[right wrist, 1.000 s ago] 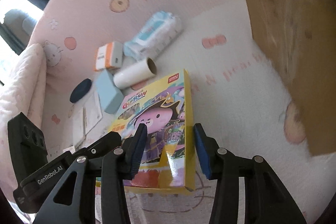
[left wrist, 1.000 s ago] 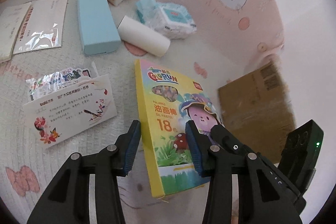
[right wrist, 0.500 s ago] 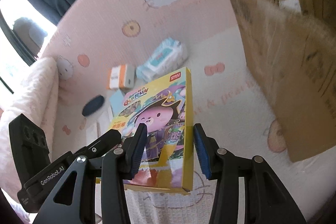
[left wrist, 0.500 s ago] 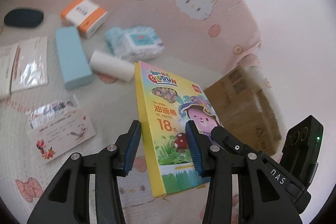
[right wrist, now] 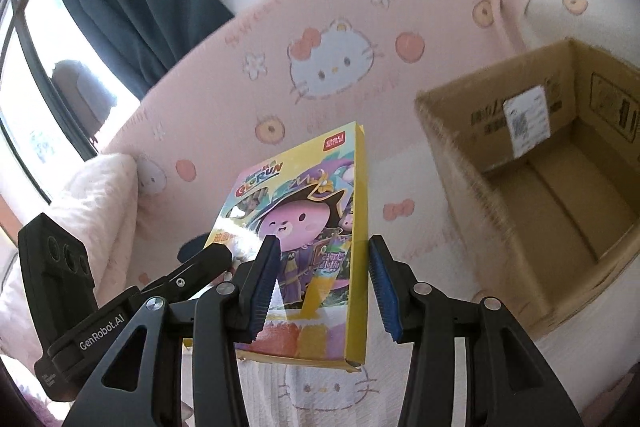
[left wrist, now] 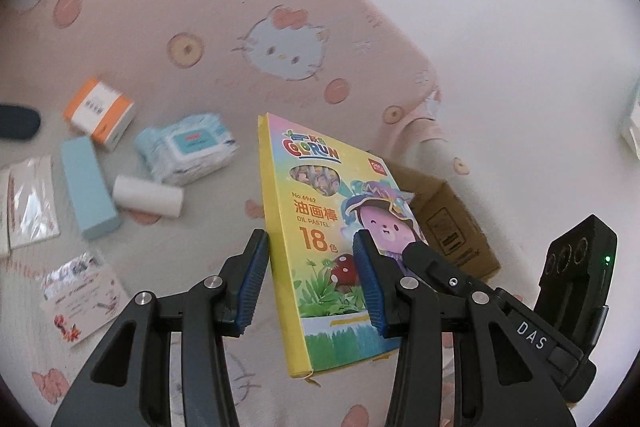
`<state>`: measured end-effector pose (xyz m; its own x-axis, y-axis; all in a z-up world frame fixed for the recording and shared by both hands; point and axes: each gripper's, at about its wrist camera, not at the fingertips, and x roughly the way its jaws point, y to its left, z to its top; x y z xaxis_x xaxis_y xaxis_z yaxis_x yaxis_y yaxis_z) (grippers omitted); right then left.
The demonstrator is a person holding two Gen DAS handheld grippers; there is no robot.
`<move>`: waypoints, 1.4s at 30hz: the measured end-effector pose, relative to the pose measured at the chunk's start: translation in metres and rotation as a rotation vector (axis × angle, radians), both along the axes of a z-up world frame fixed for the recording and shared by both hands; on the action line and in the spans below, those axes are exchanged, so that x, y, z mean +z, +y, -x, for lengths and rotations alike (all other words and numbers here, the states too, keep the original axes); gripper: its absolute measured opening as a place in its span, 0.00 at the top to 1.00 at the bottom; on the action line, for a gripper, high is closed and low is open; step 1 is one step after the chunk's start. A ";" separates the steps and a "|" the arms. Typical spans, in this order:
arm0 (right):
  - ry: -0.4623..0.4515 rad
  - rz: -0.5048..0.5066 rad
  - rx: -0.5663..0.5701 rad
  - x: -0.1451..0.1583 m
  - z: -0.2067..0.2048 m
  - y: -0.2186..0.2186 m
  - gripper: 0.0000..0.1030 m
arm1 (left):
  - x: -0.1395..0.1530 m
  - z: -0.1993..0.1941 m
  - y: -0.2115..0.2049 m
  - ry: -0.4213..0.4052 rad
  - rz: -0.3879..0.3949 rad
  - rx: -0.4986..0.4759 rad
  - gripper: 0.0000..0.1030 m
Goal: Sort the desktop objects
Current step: 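Carry the pastel box with the right gripper over the cardboard box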
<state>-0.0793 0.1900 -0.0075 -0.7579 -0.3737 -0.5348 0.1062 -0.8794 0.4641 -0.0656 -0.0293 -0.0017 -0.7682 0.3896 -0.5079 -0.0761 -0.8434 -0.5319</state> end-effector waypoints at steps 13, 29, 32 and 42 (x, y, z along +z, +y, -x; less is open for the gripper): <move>0.020 -0.027 -0.061 0.031 0.008 0.082 0.59 | 0.022 0.038 0.076 0.029 0.008 -0.086 0.54; -0.029 -0.039 -0.035 0.027 0.047 0.175 0.59 | 0.020 0.087 0.165 0.003 0.043 -0.140 0.54; -0.057 -0.025 -0.010 0.023 0.055 0.192 0.58 | 0.016 0.092 0.177 -0.008 0.046 -0.149 0.54; -0.141 -0.016 0.033 0.004 0.055 0.224 0.59 | 0.001 0.093 0.208 -0.087 0.085 -0.191 0.54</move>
<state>-0.1344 0.4138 -0.0037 -0.6622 -0.3875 -0.6414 0.0694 -0.8839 0.4624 -0.1584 0.1788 -0.0004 -0.6365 0.4766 -0.6064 -0.1958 -0.8603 -0.4706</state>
